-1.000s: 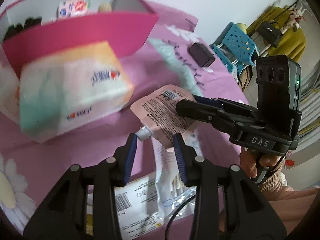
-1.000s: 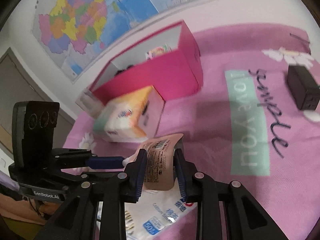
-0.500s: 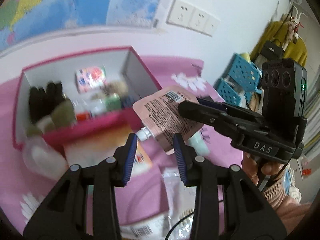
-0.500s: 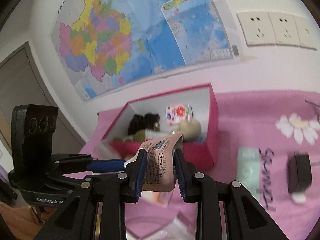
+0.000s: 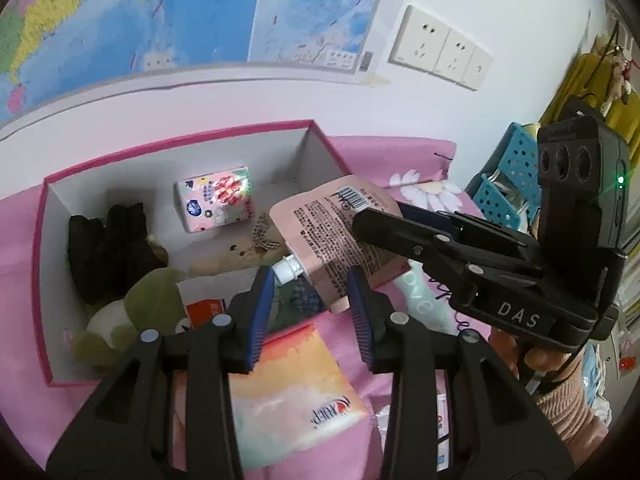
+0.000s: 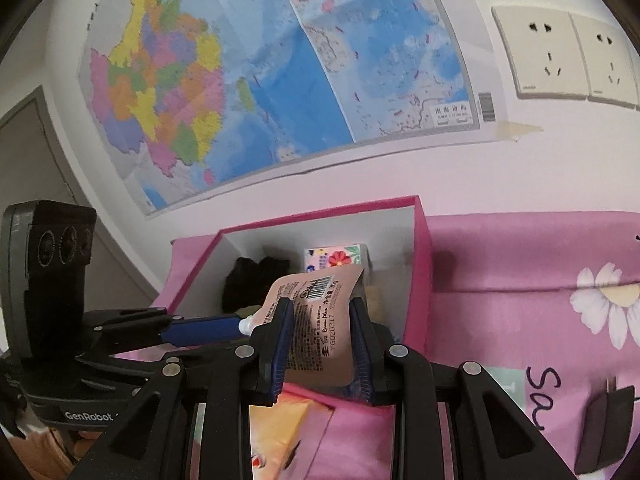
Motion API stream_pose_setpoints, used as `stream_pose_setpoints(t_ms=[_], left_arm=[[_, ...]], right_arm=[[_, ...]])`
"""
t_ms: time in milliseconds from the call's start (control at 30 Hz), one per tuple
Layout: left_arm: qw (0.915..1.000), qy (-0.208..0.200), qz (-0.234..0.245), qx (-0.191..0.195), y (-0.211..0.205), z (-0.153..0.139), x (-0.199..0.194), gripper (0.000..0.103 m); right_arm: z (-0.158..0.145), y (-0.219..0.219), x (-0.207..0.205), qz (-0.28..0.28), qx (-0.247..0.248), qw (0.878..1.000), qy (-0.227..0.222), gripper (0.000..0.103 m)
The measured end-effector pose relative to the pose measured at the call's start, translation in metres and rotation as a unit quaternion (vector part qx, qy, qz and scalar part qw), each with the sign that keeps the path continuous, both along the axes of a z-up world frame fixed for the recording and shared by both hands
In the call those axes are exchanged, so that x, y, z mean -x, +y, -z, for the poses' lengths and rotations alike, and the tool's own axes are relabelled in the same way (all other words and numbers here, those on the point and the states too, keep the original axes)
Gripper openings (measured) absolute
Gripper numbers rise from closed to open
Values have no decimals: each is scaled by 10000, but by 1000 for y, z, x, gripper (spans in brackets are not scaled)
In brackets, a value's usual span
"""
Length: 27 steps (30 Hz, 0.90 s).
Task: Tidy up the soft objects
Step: 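Lift the pink pouch into the pink box and open the right gripper, then move the right gripper back to the white cotton-swab bag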
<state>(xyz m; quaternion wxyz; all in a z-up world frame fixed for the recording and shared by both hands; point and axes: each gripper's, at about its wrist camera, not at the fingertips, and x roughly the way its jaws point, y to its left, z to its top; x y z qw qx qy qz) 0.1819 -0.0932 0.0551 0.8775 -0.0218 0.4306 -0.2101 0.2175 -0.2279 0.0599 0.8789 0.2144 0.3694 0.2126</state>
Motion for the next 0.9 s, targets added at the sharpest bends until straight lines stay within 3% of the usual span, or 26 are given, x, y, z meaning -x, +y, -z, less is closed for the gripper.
stream_pose_setpoints(t_ms=[267, 500, 700, 833, 900], left_arm=[[9996, 247, -82, -80, -1, 18, -17, 39], [9996, 197, -148, -146, 1, 22, -15, 39], [10000, 14, 20, -35, 7, 13, 10, 39], [9992, -209, 343, 73, 9, 2, 43, 40], [9978, -333, 558, 123, 10, -2, 64, 46]], right_arm=[[12, 11, -8, 6, 407, 9991, 104, 31], [13, 11, -4, 109, 542, 9984, 89, 30], [1, -1, 18, 51, 265, 9996, 3, 31], [-8, -5, 46, -151, 163, 9997, -32, 39], [-10, -9, 65, -259, 107, 9996, -10, 42]])
